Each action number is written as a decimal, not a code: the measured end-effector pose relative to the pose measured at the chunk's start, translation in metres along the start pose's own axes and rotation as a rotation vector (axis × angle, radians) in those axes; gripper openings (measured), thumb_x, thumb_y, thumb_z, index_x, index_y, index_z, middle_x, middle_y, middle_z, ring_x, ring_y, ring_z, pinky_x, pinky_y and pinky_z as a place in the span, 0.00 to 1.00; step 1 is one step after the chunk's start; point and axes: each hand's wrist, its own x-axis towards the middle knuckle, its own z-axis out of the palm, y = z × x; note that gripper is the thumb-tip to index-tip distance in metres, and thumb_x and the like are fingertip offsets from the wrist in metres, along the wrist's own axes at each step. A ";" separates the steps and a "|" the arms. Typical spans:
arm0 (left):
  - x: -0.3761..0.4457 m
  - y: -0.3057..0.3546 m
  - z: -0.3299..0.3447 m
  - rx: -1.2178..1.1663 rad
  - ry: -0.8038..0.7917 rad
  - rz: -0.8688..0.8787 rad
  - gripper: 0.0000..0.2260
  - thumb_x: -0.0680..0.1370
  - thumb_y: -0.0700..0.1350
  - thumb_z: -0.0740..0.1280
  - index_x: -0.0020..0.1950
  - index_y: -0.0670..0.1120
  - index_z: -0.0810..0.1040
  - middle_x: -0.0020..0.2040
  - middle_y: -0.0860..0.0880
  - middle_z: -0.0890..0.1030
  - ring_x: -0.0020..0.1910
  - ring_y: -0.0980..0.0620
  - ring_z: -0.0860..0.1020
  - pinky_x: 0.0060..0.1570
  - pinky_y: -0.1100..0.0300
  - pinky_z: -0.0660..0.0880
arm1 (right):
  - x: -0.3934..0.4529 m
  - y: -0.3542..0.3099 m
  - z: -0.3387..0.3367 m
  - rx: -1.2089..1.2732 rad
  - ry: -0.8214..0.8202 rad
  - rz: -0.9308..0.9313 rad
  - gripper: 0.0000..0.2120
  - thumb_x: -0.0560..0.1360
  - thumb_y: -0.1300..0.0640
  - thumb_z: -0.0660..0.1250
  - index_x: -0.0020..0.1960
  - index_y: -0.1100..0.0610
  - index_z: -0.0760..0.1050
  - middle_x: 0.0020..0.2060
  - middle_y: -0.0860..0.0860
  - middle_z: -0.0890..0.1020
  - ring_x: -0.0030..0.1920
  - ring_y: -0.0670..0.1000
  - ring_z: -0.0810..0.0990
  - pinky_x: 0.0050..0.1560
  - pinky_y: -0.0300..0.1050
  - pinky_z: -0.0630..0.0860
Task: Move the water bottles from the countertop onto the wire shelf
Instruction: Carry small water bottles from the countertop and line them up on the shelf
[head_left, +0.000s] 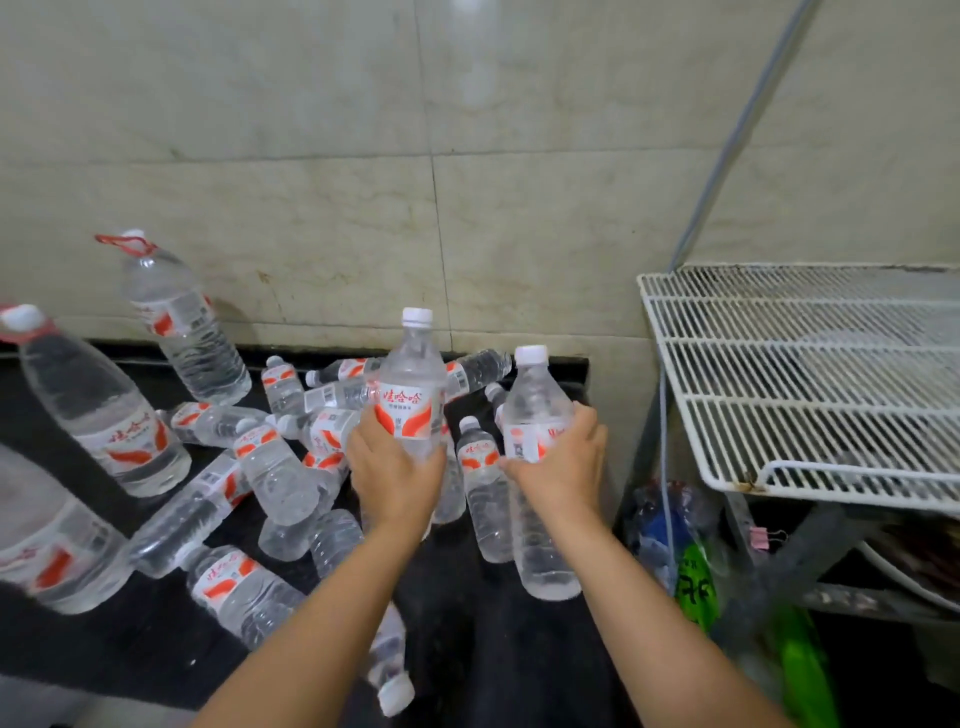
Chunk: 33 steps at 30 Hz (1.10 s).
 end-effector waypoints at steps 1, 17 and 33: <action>0.006 0.015 -0.004 -0.031 0.032 0.022 0.35 0.68 0.45 0.74 0.70 0.40 0.61 0.63 0.39 0.68 0.63 0.41 0.66 0.60 0.47 0.68 | 0.006 -0.016 -0.010 0.022 0.027 -0.066 0.40 0.62 0.58 0.78 0.66 0.58 0.59 0.62 0.56 0.66 0.63 0.56 0.67 0.62 0.47 0.68; 0.000 0.287 0.089 -0.443 0.155 0.271 0.36 0.65 0.41 0.76 0.68 0.38 0.62 0.62 0.40 0.68 0.63 0.42 0.65 0.63 0.50 0.64 | 0.155 -0.050 -0.256 0.085 0.566 -0.463 0.42 0.58 0.60 0.80 0.66 0.67 0.62 0.60 0.62 0.69 0.61 0.59 0.68 0.57 0.41 0.63; -0.031 0.372 0.301 -0.310 -0.073 0.164 0.37 0.69 0.45 0.73 0.71 0.40 0.57 0.68 0.41 0.65 0.68 0.43 0.62 0.69 0.49 0.61 | 0.291 0.076 -0.337 -0.008 0.508 -0.297 0.42 0.62 0.60 0.78 0.69 0.67 0.59 0.63 0.64 0.67 0.63 0.60 0.65 0.61 0.47 0.65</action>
